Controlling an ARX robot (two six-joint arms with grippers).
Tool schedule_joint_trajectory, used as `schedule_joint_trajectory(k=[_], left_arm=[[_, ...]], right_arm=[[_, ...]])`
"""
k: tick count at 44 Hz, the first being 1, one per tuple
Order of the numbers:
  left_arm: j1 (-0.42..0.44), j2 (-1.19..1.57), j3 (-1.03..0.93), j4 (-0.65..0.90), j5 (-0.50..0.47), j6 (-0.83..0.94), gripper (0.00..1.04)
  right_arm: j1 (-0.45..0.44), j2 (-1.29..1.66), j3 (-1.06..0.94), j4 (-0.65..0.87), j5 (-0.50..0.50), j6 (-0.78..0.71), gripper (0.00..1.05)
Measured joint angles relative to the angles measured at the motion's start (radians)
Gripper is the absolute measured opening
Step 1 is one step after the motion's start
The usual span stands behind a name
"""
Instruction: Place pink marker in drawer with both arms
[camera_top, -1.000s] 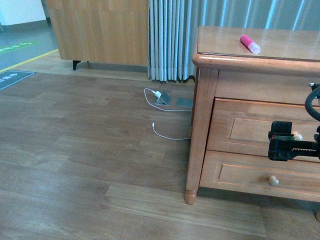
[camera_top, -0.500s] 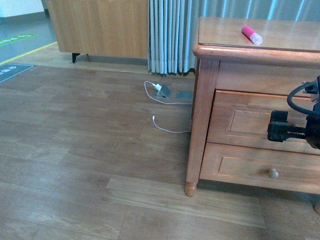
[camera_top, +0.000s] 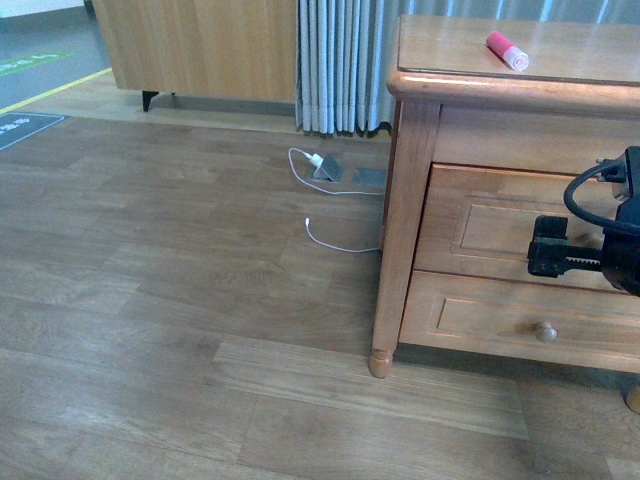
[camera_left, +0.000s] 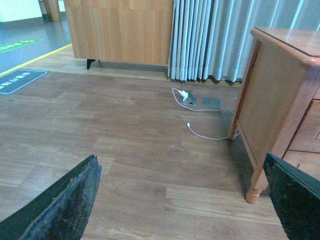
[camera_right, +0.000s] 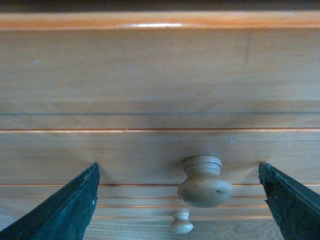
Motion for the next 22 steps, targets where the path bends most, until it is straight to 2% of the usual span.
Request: schedule_joint_trajectory(k=[5, 7, 11, 19, 22], left_arm=[[0.0, 0.0, 0.0, 0.0, 0.0, 0.0, 0.99], [0.0, 0.0, 0.0, 0.0, 0.0, 0.0, 0.99], [0.0, 0.0, 0.0, 0.0, 0.0, 0.0, 0.99], [0.0, 0.0, 0.0, 0.0, 0.0, 0.0, 0.99], [0.0, 0.0, 0.0, 0.0, 0.0, 0.0, 0.99]], right_arm=[[0.0, -0.002, -0.005, 0.014, -0.004, 0.001, 0.77], [0.0, -0.002, -0.005, 0.013, -0.005, 0.001, 0.66], [-0.002, -0.002, -0.005, 0.008, -0.001, 0.0, 0.52], [-0.009, -0.002, -0.005, 0.006, 0.009, 0.002, 0.28], [-0.01, -0.002, -0.005, 0.006, 0.013, 0.003, 0.23]])
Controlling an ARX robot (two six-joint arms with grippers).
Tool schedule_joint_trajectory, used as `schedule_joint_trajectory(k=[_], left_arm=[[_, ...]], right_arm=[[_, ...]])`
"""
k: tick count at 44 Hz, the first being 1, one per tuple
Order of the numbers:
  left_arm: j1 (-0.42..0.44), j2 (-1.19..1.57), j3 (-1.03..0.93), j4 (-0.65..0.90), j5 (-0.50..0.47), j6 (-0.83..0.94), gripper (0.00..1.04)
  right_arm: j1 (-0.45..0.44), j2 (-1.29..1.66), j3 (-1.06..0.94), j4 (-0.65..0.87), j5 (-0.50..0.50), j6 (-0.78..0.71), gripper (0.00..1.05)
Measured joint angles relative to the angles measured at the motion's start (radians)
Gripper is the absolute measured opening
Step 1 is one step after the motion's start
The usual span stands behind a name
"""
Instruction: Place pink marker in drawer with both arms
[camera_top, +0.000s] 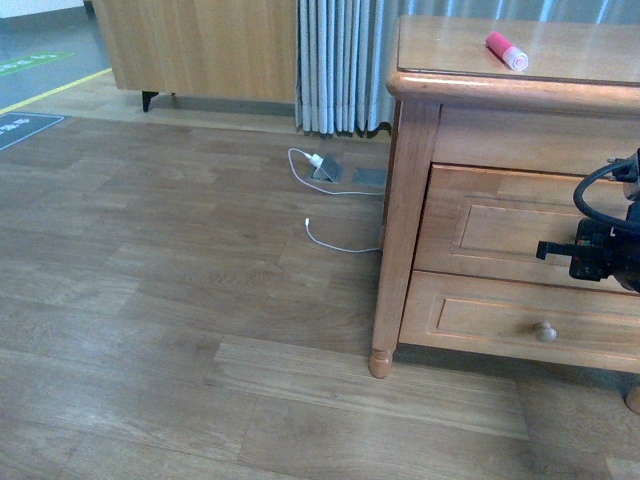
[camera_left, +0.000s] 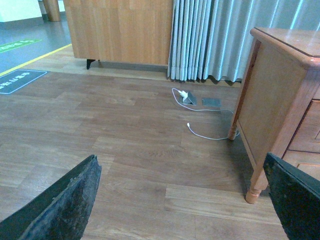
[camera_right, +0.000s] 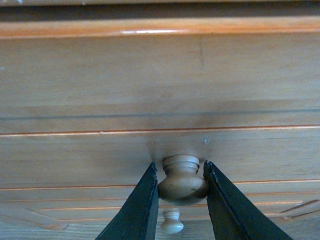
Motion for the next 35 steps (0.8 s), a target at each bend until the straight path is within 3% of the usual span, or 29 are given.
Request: schedule_joint_trajectory(k=[35], left_arm=[[0.0, 0.0, 0.0, 0.0, 0.0, 0.0, 0.99]], right_arm=[[-0.013, -0.048, -0.11, 0.037, -0.048, 0.026, 0.22]])
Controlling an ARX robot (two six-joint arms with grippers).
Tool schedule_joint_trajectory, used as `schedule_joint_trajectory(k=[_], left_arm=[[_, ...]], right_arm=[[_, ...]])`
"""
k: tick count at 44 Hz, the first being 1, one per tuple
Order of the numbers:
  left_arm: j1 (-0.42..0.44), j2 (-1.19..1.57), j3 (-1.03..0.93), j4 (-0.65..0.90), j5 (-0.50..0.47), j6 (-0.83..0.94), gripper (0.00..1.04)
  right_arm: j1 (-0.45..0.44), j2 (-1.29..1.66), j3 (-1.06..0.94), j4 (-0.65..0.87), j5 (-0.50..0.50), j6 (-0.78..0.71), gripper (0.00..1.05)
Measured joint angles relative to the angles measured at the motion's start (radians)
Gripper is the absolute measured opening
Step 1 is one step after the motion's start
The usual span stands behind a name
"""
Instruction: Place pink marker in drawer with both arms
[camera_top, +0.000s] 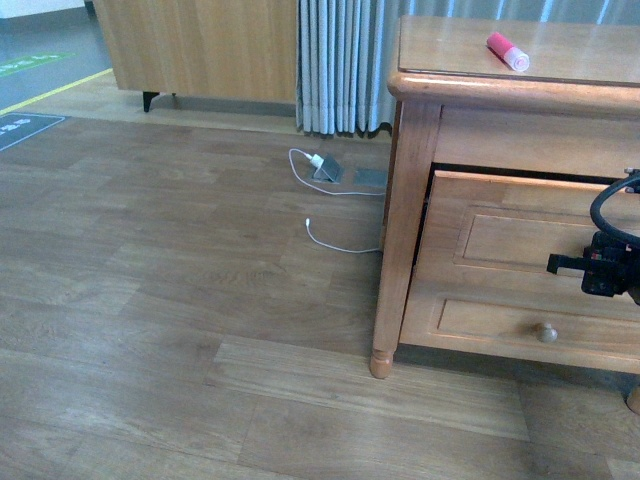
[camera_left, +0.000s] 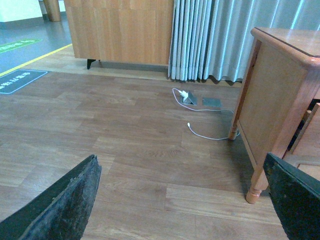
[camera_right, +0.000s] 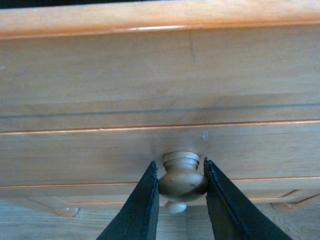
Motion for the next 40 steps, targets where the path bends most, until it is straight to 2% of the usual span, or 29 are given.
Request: schedule_joint_trajectory(k=[9, 25, 31, 32, 37, 40], left_arm=[[0.0, 0.0, 0.0, 0.0, 0.0, 0.0, 0.99], [0.0, 0.0, 0.0, 0.0, 0.0, 0.0, 0.99], [0.0, 0.0, 0.0, 0.0, 0.0, 0.0, 0.99], [0.0, 0.0, 0.0, 0.0, 0.0, 0.0, 0.99], [0.0, 0.0, 0.0, 0.0, 0.0, 0.0, 0.99], [0.0, 0.0, 0.0, 0.0, 0.0, 0.0, 0.99]], right_arm=[[-0.018, -0.068, -0.134, 0.045, -0.052, 0.038, 0.22], [-0.084, -0.212, -0.571, 0.309, -0.187, 0.022, 0.22], [-0.103, -0.249, -0.646, 0.332, -0.233, 0.007, 0.22], [-0.105, -0.256, -0.653, 0.33, -0.24, 0.003, 0.23], [-0.139, -0.359, -0.696, 0.271, -0.273, -0.008, 0.47], [-0.163, -0.441, -0.712, 0.209, -0.304, -0.016, 0.57]])
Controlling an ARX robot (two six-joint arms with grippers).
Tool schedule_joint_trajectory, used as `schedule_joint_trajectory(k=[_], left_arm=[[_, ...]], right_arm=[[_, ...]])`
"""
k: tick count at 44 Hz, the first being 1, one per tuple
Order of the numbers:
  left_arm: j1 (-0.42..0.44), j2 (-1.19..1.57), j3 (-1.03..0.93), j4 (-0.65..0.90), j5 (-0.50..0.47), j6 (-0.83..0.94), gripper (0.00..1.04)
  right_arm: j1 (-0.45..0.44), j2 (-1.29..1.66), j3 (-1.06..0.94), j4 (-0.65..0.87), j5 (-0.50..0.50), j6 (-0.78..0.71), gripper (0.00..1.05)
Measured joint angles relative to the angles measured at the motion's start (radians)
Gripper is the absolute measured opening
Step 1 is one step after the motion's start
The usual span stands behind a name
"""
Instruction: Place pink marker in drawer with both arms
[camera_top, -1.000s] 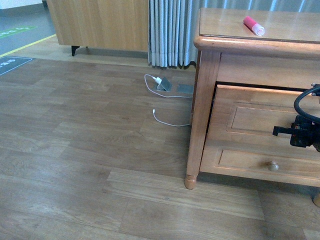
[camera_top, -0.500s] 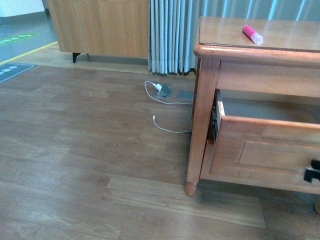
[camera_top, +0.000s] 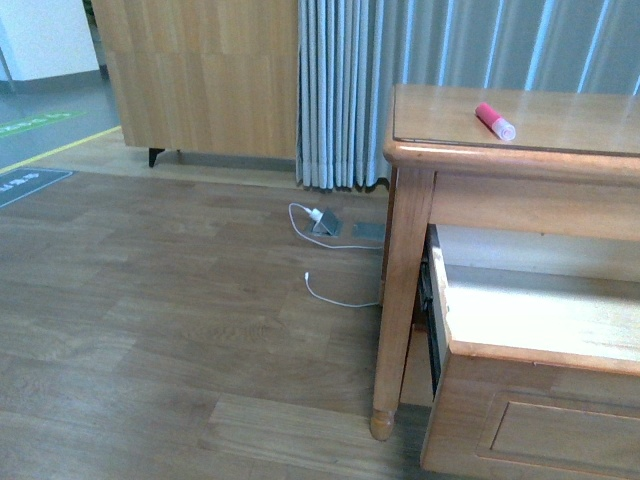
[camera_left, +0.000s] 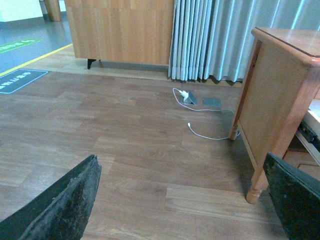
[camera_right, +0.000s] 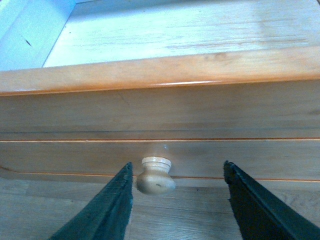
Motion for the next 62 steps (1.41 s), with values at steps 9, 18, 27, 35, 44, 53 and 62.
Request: schedule_joint_trajectory(k=[9, 18, 27, 35, 44, 53, 62], left_arm=[[0.0, 0.0, 0.0, 0.0, 0.0, 0.0, 0.99], [0.0, 0.0, 0.0, 0.0, 0.0, 0.0, 0.99], [0.0, 0.0, 0.0, 0.0, 0.0, 0.0, 0.99], [0.0, 0.0, 0.0, 0.0, 0.0, 0.0, 0.99], [0.0, 0.0, 0.0, 0.0, 0.0, 0.0, 0.99], [0.0, 0.0, 0.0, 0.0, -0.001, 0.0, 0.99], [0.0, 0.0, 0.0, 0.0, 0.0, 0.0, 0.99]], right_arm=[[-0.092, -0.331, -0.043, -0.306, -0.149, -0.047, 0.87], [-0.243, -0.832, -0.017, -0.784, -0.304, -0.072, 0.96], [-0.336, -1.11, -0.008, -1.025, -0.44, -0.076, 0.96], [-0.411, -1.17, -0.001, -1.104, -0.486, -0.085, 0.96], [-0.391, -1.182, -0.038, -0.975, -0.405, -0.082, 0.9], [-0.219, -1.358, -0.152, -0.725, -0.175, -0.08, 0.74], [-0.215, -1.361, -0.152, -0.728, -0.169, -0.079, 0.96]])
